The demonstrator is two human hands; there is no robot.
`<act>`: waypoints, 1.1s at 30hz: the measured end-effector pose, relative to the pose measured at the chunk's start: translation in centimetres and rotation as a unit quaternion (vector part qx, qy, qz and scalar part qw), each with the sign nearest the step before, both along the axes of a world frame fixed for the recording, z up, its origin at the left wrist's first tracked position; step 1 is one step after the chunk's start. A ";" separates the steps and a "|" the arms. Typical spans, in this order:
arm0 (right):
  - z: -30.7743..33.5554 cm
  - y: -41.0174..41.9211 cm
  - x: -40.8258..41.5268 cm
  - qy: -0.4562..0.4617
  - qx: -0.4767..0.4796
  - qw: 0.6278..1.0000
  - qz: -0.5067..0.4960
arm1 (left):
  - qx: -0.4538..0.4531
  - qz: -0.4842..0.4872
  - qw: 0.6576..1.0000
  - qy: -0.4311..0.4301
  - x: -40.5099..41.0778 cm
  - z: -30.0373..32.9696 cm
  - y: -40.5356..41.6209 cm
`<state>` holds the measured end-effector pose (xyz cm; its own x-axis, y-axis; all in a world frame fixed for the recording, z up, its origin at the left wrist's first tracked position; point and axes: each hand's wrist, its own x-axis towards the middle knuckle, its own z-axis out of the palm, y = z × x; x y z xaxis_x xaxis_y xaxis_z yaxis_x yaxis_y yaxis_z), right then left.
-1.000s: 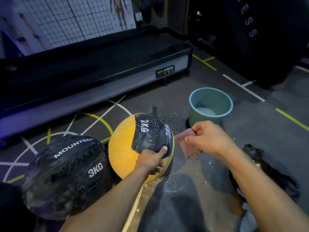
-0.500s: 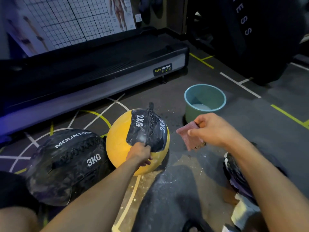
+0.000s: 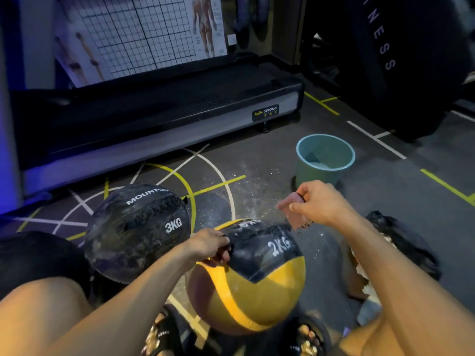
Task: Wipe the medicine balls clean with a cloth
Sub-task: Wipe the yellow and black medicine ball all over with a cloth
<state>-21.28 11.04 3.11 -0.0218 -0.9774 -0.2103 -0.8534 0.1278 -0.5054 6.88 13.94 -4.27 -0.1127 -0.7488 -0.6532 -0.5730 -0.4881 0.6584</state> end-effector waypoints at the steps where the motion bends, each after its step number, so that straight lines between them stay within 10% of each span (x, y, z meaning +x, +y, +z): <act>1: -0.3 0.5 0.4 0.002 0.002 1.000 0.007 | 0.003 -0.002 1.000 0.012 0.6 -0.2 1.3; 12: -0.8 6.1 5.3 0.050 0.004 0.996 0.074 | -0.141 -0.064 0.979 -0.133 7.4 -2.4 7.9; 33: -12.7 12.7 12.1 0.032 -0.070 0.990 -0.122 | -0.285 0.022 0.958 -0.008 10.4 -8.2 7.3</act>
